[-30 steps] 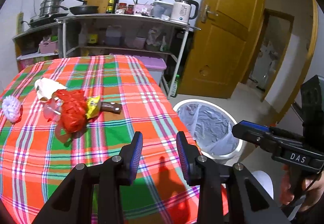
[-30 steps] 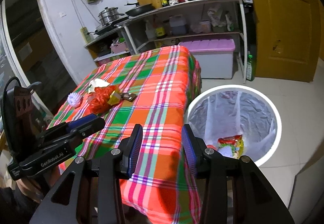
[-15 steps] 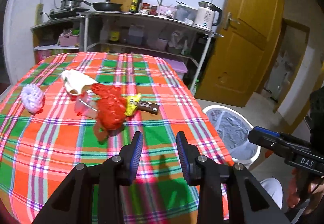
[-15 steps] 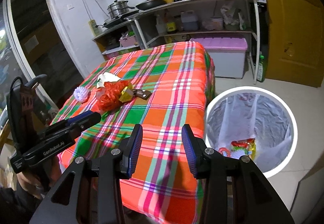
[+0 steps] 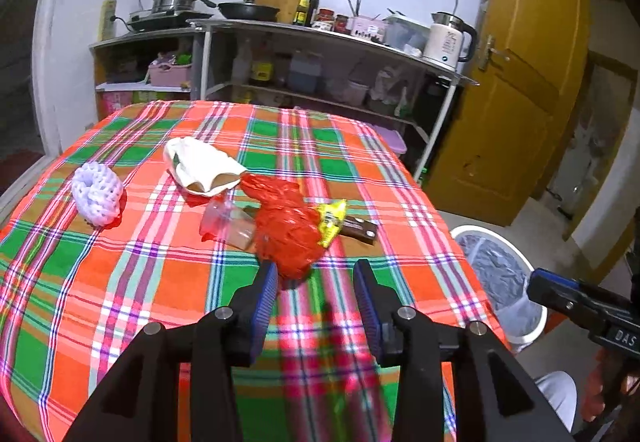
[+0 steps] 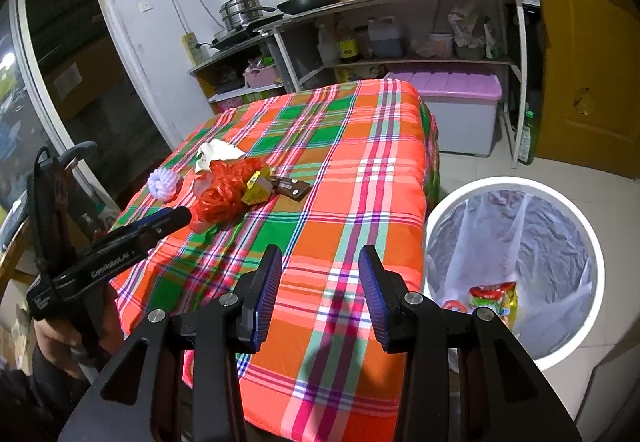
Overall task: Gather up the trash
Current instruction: 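Grasp the red plastic bag with the left gripper while the right grasps the yellow wrapper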
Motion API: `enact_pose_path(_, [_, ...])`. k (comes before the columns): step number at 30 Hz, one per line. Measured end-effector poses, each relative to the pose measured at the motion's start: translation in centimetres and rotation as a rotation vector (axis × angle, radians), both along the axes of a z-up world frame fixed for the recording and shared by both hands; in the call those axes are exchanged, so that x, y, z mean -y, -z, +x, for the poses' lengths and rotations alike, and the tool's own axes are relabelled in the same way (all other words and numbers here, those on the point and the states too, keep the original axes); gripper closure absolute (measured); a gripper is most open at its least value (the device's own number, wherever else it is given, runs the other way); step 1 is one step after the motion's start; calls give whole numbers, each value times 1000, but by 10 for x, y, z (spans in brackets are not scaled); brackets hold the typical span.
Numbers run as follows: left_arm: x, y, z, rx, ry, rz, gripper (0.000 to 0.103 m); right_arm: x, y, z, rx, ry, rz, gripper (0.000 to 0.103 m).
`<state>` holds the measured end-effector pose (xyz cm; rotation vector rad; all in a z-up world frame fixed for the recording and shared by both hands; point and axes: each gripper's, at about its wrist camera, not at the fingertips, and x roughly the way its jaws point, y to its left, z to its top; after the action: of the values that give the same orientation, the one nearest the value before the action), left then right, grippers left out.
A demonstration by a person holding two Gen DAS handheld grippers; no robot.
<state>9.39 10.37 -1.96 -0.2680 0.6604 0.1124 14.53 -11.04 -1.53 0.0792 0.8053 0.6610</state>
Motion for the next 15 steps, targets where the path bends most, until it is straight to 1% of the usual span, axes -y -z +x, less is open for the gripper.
enact_pose_path(4, [-10,7,14,-13,-18,-1,60,-4,6,8,-14,-4,-7,62])
enact_pose_path(8, [-18,17,31,-34,-25,-7,59,-9,10,16,-25,-8,-11,62])
enact_pose_path(9, [-20,20,36,-40,-23,-13,57,-10,11,18,-28,-9,-13,62])
enact_pose_path(10, [-21,23,38,-42,-20,-20,52,-12,12,21,-31,-10,-16,62])
enact_pose_path(12, [-23,26,44,-44,-14,-31,50,-16,14,24,-34,-14,-21,62])
enact_pose_path(15, [-22,31,52,-55,-6,-41,49,-22,16,30,-38,-21,-28,62])
